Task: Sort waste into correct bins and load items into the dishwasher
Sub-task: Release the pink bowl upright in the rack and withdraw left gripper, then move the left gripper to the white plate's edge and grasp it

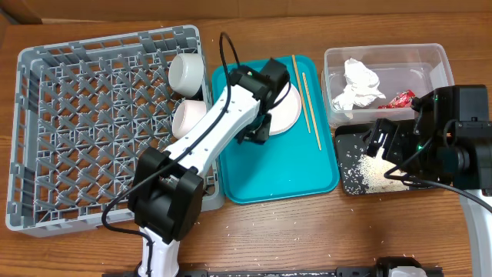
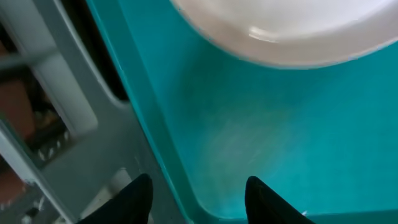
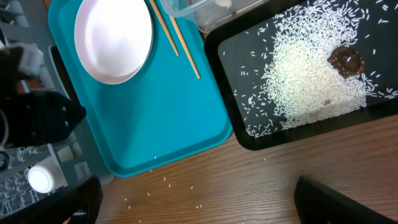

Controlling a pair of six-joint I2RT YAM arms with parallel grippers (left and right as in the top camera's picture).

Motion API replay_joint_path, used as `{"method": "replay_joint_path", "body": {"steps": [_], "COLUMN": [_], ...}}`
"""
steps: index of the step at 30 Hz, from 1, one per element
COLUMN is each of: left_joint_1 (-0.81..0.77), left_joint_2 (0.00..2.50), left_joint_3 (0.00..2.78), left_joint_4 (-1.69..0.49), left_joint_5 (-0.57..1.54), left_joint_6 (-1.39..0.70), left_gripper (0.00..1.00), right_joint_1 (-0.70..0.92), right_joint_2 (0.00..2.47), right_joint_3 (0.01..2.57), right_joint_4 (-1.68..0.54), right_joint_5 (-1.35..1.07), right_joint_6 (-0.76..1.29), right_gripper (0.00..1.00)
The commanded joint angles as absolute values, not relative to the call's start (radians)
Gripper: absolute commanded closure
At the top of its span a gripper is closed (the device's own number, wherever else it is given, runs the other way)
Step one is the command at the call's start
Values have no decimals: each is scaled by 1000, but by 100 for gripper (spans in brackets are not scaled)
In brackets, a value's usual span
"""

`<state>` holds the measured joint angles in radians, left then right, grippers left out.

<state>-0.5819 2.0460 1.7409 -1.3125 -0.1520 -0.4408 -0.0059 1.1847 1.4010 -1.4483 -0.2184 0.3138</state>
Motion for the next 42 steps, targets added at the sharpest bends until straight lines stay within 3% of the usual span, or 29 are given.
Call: {"method": "replay_joint_path", "body": {"steps": [1, 27, 42], "left_joint_1": [-584, -645, -634], "left_joint_2": [2050, 2017, 1786], "left_joint_3": [1693, 1650, 1356], "left_joint_4": [-1339, -1487, -1308], "left_joint_5": [-130, -170, -157], "left_joint_6": [-480, -529, -546], "left_gripper": [51, 54, 50], "right_joint_1": [-6, -6, -6], "right_joint_2": [1180, 1180, 1180], "right_joint_3": [1420, 1420, 1420], "right_joint_4": [-1443, -1443, -1443], "right_joint_5": [-210, -210, -210], "right_joint_6": [310, 310, 310], "right_gripper": [0, 0, 0]}}
